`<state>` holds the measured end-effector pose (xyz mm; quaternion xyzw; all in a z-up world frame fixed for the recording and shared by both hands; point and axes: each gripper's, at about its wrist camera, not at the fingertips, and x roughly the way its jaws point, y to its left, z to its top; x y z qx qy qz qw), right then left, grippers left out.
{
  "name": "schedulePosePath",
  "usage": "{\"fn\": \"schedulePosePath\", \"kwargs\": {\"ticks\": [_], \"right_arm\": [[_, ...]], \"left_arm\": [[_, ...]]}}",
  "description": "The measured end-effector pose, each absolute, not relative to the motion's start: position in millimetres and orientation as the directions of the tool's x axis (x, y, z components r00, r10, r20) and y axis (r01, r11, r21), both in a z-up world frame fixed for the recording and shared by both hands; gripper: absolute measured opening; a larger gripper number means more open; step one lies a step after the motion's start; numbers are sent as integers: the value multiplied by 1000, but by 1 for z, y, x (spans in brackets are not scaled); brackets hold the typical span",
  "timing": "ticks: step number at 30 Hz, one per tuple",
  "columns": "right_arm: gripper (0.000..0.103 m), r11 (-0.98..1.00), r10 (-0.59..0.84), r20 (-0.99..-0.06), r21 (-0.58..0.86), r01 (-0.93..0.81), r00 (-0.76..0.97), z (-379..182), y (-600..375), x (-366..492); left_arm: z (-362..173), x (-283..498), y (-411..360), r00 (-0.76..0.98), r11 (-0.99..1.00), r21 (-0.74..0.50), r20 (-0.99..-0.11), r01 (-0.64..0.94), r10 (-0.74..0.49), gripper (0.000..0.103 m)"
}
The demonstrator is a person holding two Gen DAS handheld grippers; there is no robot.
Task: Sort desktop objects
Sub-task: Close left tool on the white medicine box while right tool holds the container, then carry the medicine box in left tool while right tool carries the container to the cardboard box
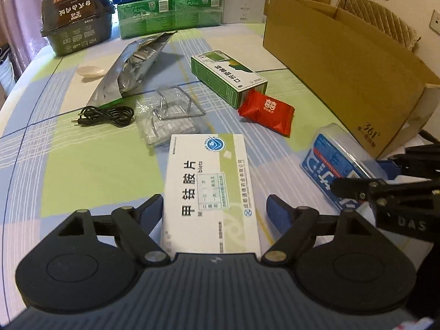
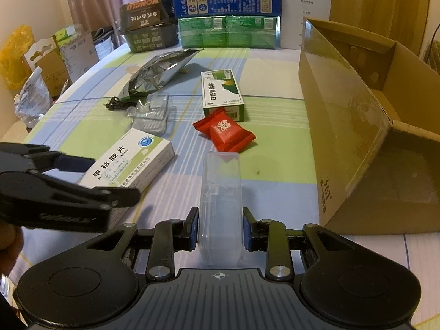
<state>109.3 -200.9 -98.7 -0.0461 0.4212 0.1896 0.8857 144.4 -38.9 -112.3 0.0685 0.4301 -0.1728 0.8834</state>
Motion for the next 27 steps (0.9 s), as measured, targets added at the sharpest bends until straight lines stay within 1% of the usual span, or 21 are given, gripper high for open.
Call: {"fn": "schedulePosePath", "kwargs": {"ticks": [2,3,4,8,14,20,23,27], "right_arm": [[28,921,298,-761,70,-384,576,-99,-201,109],[28,920,298,-761,68,-386,577,-100,-201,109],[28,918,299,-763,66,-390,574,-101,-201,109],[29,913,295,-768,51,-405,568,-102,-199,109],[31,911,286,-784,44,-411,551,-109,-195,113],[30,912,279,-792,41,-409,543,-112,-194,118],[29,910,278,-795,39,-412,539,-113,-193,119],[28,912,276,-784,31,-409,556,-107,-194,116]], "left_arm": [[-115,146,-43,576,931,-3,-785,365,-228,75],[-117,146,-45,574,931,12,-791,364,-214,68],[-118,146,-46,571,932,19,-795,363,-207,67],[-117,134,-48,559,931,20,-804,365,-202,67],[-117,128,-52,568,932,12,-795,362,-210,68],[-121,138,-56,576,934,22,-792,358,-202,67],[-122,138,-57,573,934,27,-796,356,-195,67],[-117,132,-55,576,940,36,-798,338,-177,67]]}}
